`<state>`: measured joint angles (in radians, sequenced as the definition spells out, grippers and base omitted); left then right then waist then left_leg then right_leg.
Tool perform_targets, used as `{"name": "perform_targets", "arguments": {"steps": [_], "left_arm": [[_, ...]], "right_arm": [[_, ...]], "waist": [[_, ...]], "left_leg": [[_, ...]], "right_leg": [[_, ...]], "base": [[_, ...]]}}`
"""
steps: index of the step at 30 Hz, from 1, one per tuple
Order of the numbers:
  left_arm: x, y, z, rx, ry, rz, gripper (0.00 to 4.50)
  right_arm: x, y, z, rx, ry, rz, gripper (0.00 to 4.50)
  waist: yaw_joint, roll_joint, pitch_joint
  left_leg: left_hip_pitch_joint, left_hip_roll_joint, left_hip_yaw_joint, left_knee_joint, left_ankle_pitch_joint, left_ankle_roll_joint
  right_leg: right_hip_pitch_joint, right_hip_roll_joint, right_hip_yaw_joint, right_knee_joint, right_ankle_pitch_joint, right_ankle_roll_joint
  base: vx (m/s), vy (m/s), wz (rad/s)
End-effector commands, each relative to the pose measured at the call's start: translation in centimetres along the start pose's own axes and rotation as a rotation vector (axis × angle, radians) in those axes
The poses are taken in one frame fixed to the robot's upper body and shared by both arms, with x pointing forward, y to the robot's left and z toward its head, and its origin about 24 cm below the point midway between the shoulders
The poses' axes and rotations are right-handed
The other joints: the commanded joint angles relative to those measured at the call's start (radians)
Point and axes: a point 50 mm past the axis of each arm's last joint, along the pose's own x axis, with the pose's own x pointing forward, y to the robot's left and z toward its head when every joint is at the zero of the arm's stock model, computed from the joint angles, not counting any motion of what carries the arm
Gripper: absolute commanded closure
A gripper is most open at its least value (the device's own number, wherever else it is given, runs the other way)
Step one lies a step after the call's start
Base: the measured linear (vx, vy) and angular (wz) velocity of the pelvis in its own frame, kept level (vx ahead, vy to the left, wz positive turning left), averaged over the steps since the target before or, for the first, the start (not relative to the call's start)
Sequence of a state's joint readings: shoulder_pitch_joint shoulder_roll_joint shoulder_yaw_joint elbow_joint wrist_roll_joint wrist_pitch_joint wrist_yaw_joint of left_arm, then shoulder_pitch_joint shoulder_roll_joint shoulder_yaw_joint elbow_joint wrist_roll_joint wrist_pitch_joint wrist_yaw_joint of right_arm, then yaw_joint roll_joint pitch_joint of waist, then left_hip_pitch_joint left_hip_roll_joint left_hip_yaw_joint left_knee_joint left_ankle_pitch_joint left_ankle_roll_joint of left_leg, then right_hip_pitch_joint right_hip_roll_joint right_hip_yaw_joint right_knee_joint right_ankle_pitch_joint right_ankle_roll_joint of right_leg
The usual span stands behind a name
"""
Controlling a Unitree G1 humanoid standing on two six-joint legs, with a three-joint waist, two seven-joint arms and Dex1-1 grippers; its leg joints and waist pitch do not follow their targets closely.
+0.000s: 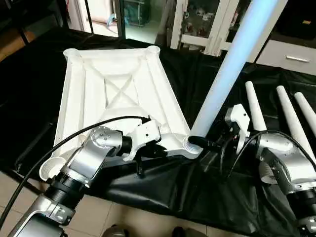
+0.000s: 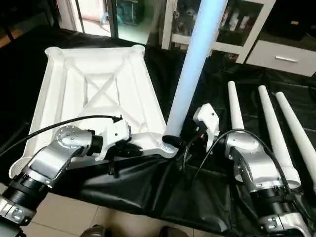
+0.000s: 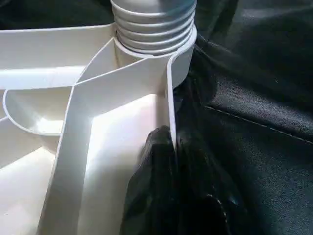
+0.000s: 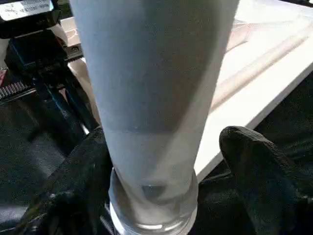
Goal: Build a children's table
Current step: Insert table leg to table base, then rotate leg to tighten
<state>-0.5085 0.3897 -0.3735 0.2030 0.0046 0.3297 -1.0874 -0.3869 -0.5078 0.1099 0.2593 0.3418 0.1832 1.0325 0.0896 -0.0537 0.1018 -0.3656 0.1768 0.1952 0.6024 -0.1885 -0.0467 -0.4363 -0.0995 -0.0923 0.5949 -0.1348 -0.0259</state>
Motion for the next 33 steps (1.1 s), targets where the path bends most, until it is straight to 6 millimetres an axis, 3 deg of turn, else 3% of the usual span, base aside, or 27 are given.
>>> {"name": "perform_targets", "arguments": {"steps": [1,14,23,26,27,30,31,33], "left_arm": [[0.5,-0.8,0.8,0.021,-0.058,-0.048,4.5],[0.6,-0.6,0.8,0.021,-0.048,-0.047,4.5],[0.7,-0.5,0.7,0.013,-0.04,-0.035,4.5],[0.7,-0.3,0.7,0.002,-0.042,-0.023,4.5],[1.1,0.3,0.9,-0.034,-0.04,0.027,4.5],[2.0,1.5,1.6,-0.085,-0.04,0.12,4.5],[2.2,1.9,1.8,-0.098,-0.042,0.15,4.5],[3.0,2.7,2.8,-0.123,-0.061,0.209,4.5]], "right_arm": [[0.0,-0.2,0.1,-0.01,-0.006,0.008,1.26],[0.4,-0.1,-0.7,-0.009,0.026,0.056,2.46],[1.1,0.1,-1.4,0.008,0.035,0.031,2.57],[1.2,0.2,-1.6,0.024,0.035,0.009,2.57],[1.8,0.2,-2.4,0.065,0.056,-0.081,2.57],[3.1,0.3,-3.3,0.132,0.077,-0.242,2.58],[3.5,0.3,-3.6,0.157,0.075,-0.287,2.58],[4.6,0.6,-3.9,0.228,0.057,-0.385,2.59]], "waist": [[0.001,-0.017,-0.093],[0.002,-0.018,-0.097],[0.0,-0.019,-0.094],[-0.001,-0.018,-0.093],[-0.003,-0.018,-0.092],[-0.008,-0.02,-0.087],[-0.009,-0.019,-0.087],[-0.014,-0.023,-0.089]], "left_leg": [[0.005,0.052,-0.02,-0.067,-0.153,0.071],[0.005,0.051,-0.021,-0.064,-0.132,0.079],[0.006,0.052,-0.021,-0.066,-0.152,0.071],[0.006,0.051,-0.022,-0.067,-0.166,0.064],[0.005,0.051,-0.023,-0.069,-0.173,0.058],[0.004,0.047,-0.026,-0.072,-0.198,0.03],[0.01,0.046,-0.026,-0.072,-0.217,0.019],[0.009,0.043,-0.031,-0.073,-0.237,0.006]], "right_leg": [[0.067,-0.061,0.054,-0.067,-0.354,-0.161],[0.069,-0.059,0.053,-0.058,-0.293,-0.189],[0.068,-0.058,0.053,-0.061,-0.306,-0.185],[0.067,-0.058,0.053,-0.065,-0.329,-0.176],[0.067,-0.058,0.052,-0.067,-0.344,-0.169],[0.066,-0.058,0.048,-0.08,-0.439,-0.126],[0.059,-0.057,0.047,-0.088,-0.477,-0.109],[0.062,-0.061,0.042,-0.094,-0.521,-0.083]], "base": [[0.0,0.0,0.0],[0.0,0.0,0.0],[0.0,0.0,0.0],[0.0,0.0,0.0],[0.0,0.0,0.0],[0.0,0.0,0.0],[0.0,0.0,0.0],[0.0,0.0,0.0]]}}
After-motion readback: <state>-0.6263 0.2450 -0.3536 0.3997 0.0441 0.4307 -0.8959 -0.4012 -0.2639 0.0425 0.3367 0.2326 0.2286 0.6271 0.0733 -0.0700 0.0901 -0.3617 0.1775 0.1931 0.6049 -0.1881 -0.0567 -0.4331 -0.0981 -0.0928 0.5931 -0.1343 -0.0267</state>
